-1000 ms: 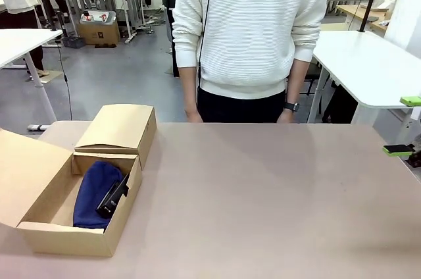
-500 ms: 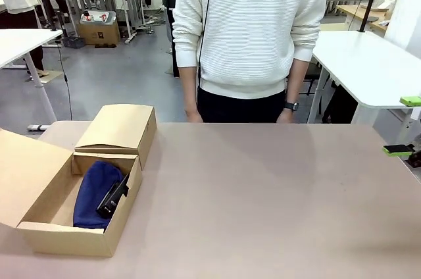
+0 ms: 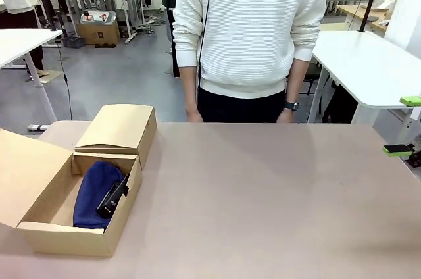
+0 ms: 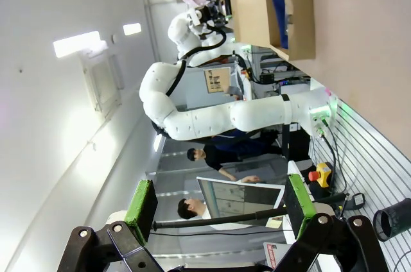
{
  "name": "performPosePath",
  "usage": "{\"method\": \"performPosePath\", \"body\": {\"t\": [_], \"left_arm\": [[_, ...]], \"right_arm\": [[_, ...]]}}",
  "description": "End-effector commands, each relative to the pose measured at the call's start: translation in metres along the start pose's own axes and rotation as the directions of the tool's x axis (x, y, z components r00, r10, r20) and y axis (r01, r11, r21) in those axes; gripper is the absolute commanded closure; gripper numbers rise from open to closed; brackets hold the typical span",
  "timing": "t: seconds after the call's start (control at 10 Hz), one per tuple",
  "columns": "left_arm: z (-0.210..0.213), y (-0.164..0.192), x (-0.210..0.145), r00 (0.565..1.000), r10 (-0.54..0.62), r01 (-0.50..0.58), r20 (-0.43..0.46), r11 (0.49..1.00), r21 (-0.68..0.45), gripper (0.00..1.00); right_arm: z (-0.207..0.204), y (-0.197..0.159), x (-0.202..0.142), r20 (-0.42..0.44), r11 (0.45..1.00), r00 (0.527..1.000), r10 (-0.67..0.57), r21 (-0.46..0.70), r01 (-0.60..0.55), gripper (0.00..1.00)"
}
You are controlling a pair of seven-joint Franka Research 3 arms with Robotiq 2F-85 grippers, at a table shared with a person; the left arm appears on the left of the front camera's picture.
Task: Place items inside the box.
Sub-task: Close the lid of the Mailer Box closest to the robot.
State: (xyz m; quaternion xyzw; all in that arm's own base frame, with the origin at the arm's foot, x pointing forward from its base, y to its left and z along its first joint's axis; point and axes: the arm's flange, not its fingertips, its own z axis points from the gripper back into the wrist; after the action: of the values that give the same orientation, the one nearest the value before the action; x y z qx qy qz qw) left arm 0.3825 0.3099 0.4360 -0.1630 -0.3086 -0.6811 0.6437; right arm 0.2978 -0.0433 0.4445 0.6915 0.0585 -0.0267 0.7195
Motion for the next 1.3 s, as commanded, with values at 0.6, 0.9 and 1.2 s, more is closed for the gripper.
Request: {"method": "performPosePath", "body": {"t": [0.6,0.9,1.2], "left_arm": [[-0.057,-0.01,0.016,0.961,0.197,-0.144,0.195,0.957,-0.254,0.0],[-0.056,-0.019,0.044,0.921,0.247,-0.116,0.302,0.912,-0.393,0.0],[-0.06,-0.032,0.089,0.914,0.188,-0.029,0.359,0.913,-0.406,0.0]], "right_arm": [[0.0,0.002,0.001,0.001,1.0,1.0,0.021,0.017,-0.021,0.0],[0.0,0.002,0.001,0.001,1.0,1.0,0.021,0.017,-0.021,0.0],[0.0,0.002,0.001,0.001,1.0,1.0,0.021,0.017,-0.021,0.0]]}}
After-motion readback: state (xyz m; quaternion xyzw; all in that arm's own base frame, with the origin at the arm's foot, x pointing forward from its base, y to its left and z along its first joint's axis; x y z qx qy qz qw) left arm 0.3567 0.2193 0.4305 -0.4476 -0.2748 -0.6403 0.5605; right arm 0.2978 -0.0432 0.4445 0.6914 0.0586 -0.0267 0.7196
